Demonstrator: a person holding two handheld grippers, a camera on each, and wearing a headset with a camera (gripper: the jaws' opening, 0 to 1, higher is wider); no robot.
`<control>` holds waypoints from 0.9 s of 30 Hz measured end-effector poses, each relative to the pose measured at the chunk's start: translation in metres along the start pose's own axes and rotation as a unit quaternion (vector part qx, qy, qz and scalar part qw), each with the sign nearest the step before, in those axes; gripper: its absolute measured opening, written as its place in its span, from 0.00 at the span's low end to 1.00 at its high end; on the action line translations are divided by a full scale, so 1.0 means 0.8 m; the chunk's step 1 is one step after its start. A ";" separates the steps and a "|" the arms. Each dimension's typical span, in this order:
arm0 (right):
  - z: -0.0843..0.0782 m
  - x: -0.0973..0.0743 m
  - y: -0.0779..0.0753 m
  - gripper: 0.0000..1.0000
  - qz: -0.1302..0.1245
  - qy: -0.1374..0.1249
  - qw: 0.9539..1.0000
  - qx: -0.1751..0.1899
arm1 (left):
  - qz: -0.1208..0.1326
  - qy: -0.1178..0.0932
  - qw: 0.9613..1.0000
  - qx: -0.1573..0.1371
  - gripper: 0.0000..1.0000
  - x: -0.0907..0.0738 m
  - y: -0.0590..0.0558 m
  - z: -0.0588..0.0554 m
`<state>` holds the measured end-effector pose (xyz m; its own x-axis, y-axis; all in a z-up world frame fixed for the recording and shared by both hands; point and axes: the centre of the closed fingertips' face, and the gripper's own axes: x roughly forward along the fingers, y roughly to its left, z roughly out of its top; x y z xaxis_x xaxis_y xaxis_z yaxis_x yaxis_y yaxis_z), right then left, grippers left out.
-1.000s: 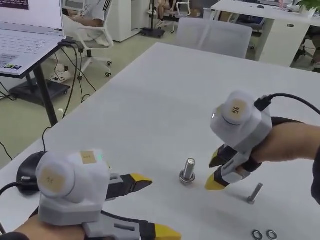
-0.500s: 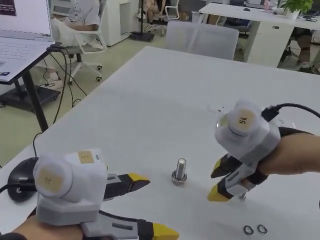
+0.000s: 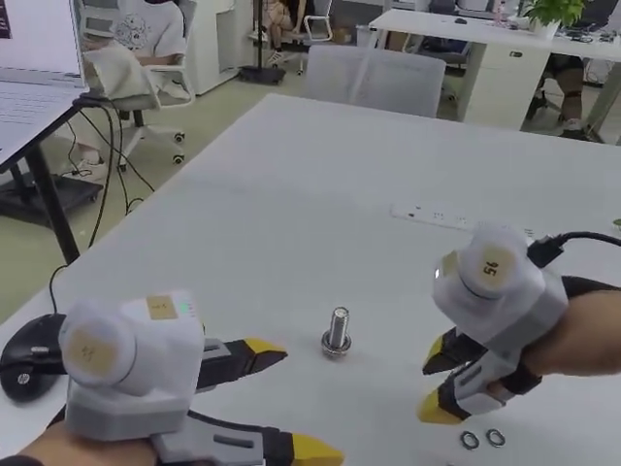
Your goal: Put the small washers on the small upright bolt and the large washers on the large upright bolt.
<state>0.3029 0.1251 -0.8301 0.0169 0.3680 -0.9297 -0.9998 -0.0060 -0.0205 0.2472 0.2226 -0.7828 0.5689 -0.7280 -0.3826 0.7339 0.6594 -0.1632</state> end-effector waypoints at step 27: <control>-0.021 0.020 0.058 0.30 0.034 0.023 0.999 -0.010 | -0.008 0.003 1.000 0.008 0.69 0.003 -0.013 0.002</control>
<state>0.2568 0.1147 -0.8523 -0.0495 0.3233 -0.9450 -0.9982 -0.0486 0.0357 0.2418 0.2139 -0.7802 0.5545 -0.7380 -0.3846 0.7494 0.6438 -0.1549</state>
